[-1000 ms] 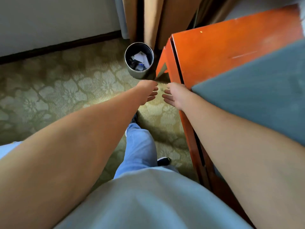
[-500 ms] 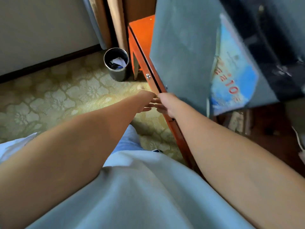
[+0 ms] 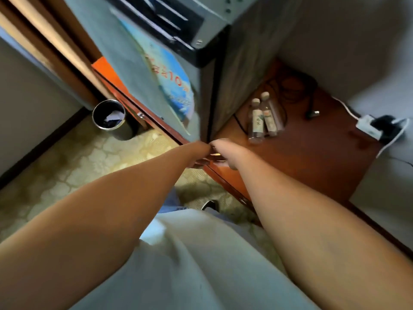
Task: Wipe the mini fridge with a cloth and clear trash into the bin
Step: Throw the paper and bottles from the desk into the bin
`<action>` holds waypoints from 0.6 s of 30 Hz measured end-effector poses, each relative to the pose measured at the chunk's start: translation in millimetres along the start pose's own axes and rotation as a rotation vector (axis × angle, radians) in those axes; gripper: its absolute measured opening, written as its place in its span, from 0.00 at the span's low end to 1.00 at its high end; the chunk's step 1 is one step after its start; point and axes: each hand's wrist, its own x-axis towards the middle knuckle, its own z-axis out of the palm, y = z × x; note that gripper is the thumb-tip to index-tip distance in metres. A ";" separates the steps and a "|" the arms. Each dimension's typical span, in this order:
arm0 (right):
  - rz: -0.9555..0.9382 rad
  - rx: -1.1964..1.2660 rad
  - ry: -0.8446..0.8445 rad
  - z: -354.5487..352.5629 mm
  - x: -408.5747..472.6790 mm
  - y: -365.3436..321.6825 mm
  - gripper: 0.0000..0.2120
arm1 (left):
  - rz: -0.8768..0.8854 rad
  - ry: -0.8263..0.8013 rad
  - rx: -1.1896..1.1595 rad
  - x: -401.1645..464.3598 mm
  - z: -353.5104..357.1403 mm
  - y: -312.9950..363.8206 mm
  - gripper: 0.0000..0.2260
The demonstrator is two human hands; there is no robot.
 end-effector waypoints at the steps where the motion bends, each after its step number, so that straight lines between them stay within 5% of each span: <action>1: -0.002 0.019 0.018 -12.5 -0.4 2.3 0.11 | 0.000 -0.021 0.012 0.8 11.4 7.2 0.12; 6: 0.012 0.120 0.146 -72.2 4.1 11.9 0.08 | 0.017 -0.102 0.051 7.6 62.2 45.0 0.11; 10: -0.037 0.202 0.289 -111.2 23.4 21.3 0.17 | 0.015 -0.030 0.001 24.9 91.0 69.9 0.06; 13: -0.073 0.228 0.360 -127.1 40.4 25.2 0.13 | 0.029 0.026 -0.031 40.5 104.9 85.7 0.05; 15: -0.103 0.208 0.386 -131.7 49.6 26.2 0.08 | 0.051 0.063 -0.049 52.5 112.8 94.0 0.07; 18: -0.164 0.149 0.426 -134.8 65.1 26.6 0.16 | 0.081 0.091 -0.087 67.0 123.1 103.0 0.14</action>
